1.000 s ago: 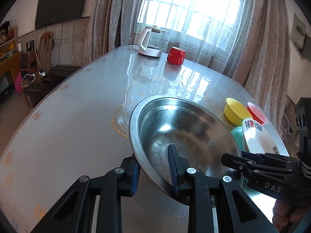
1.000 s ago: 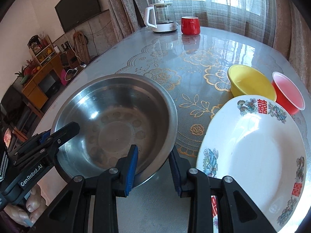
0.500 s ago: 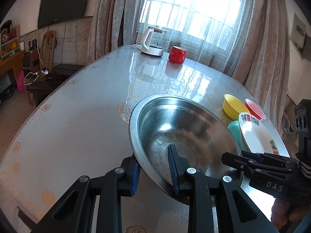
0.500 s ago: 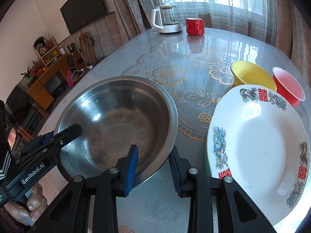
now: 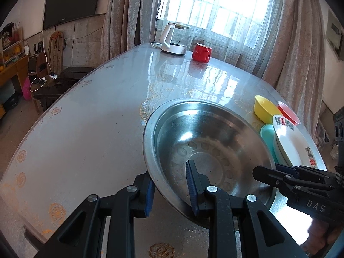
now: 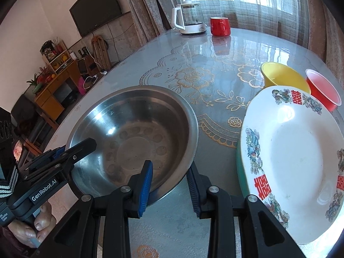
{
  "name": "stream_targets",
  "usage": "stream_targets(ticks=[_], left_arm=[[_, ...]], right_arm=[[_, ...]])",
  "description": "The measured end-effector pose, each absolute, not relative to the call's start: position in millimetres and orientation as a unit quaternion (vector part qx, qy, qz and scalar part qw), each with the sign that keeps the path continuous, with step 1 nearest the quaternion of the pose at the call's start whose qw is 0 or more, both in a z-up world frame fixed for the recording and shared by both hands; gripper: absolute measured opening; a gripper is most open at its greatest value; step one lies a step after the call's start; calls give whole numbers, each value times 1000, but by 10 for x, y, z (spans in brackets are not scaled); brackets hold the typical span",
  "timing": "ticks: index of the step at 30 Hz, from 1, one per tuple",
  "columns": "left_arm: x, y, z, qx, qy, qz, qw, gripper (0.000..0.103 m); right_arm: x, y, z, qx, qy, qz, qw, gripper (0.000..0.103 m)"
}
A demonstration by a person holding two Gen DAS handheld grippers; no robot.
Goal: Organize plates and bowls
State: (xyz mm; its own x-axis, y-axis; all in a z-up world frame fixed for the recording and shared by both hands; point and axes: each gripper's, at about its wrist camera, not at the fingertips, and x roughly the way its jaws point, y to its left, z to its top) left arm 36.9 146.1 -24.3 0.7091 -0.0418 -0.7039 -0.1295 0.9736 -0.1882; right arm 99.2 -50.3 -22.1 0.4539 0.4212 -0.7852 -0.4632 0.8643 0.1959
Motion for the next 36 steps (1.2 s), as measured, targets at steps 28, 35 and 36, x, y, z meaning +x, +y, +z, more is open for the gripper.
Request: stream_targets(ticks=[28, 35, 36], left_arm=[[288, 1467, -253, -111, 382, 39, 917, 35], [249, 1521, -149, -107, 366, 59, 923, 38], [246, 1521, -129, -104, 362, 62, 924, 38]], right_arm=[[911, -719, -169, 32, 434, 283, 855, 35], [903, -898, -98, 55, 417, 281, 863, 35], [901, -928, -84, 59, 413, 279, 865, 35]])
